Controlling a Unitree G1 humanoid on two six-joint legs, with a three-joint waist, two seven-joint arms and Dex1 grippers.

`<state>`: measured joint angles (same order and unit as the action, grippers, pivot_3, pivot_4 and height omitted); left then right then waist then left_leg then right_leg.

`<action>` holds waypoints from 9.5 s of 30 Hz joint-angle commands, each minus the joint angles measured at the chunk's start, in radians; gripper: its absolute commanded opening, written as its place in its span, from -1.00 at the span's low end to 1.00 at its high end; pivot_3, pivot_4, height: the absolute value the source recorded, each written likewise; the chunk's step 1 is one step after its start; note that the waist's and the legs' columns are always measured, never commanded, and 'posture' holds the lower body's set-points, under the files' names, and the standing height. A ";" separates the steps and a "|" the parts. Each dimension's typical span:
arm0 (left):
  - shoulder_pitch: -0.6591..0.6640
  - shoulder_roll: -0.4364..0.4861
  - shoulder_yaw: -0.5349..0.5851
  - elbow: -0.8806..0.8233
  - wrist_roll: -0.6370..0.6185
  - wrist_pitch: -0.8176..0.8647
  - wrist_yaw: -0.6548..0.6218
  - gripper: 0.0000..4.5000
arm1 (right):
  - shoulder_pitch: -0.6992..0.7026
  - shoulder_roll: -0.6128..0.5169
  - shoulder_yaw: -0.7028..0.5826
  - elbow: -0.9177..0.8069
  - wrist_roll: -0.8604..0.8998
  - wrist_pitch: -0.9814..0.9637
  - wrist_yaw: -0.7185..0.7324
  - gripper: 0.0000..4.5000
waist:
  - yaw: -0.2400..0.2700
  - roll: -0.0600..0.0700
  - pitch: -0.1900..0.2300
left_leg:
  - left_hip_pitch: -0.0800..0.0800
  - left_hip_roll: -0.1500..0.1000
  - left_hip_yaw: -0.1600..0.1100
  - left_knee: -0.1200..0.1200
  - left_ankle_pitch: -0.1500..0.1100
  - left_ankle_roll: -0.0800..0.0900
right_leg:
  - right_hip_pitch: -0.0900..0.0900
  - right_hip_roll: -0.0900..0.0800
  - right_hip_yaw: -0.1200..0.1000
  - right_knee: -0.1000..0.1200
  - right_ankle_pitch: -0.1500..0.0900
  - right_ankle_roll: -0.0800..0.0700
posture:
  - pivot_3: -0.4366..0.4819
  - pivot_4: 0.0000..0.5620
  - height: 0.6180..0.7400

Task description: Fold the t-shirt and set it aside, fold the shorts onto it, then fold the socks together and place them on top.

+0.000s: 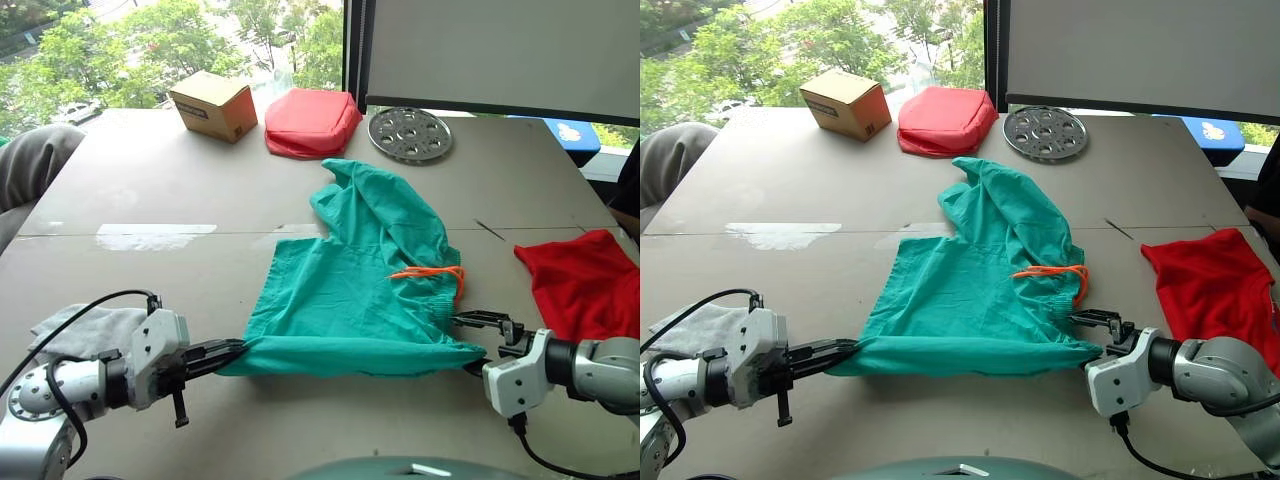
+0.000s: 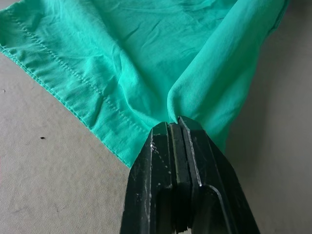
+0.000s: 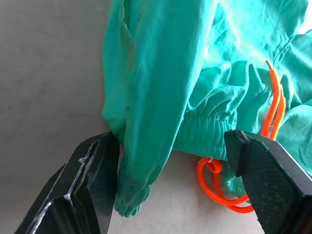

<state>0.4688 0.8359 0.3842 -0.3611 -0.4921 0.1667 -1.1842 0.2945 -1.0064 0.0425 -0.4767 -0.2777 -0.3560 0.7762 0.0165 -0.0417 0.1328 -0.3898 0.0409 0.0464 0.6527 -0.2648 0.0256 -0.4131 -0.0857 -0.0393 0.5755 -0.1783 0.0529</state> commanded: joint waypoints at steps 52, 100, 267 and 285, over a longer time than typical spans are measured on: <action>-0.673 0.150 0.066 0.304 -0.214 0.326 0.102 -1.00 | -0.931 0.112 0.065 0.128 0.742 0.970 -0.055 -0.98 | 0.005 0.000 0.000 | 0.006 0.001 0.000 0.000 -0.001 -0.001 | 0.003 0.001 0.000 0.002 -0.001 -0.002 | -0.05 -0.47 0.98; 0.442 0.163 0.486 -0.164 -0.364 0.390 -0.353 -1.00 | 0.185 -0.087 -0.307 -0.410 0.912 0.973 0.359 -0.98 | 0.009 0.000 -0.002 | 0.010 0.004 0.000 0.003 -0.008 -0.002 | 0.001 -0.003 -0.014 0.014 -0.013 -0.006 | -0.05 -0.47 0.98; -0.996 -0.564 -0.606 0.692 0.253 0.197 0.601 0.73 | -0.282 0.456 -0.022 -0.248 0.740 0.946 -0.282 1.00 | 0.018 0.009 -0.002 | 0.007 -0.018 -0.026 0.015 -0.013 0.009 | 0.019 -0.001 0.001 0.014 -0.015 0.001 | -0.05 -0.47 0.98; -0.481 -0.017 -0.012 -0.162 -0.311 0.528 0.268 0.99 | -0.776 0.775 0.023 0.215 0.803 1.306 -0.463 1.00 | -0.009 0.020 0.006 | 0.006 -0.016 -0.026 0.013 -0.013 0.009 | 0.015 0.000 0.001 0.015 -0.015 0.000 | -0.05 -0.47 0.98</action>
<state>-0.0239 0.8015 0.3262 -0.4591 -0.7700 0.6916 -0.8788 -0.4570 -0.2476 0.0722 -0.2549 0.5133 0.9297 0.3294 0.0074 -0.0221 0.1391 -0.3835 0.0248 0.0202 0.6655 -0.2782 0.0341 -0.3982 -0.0860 -0.0383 0.5904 -0.1930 0.0530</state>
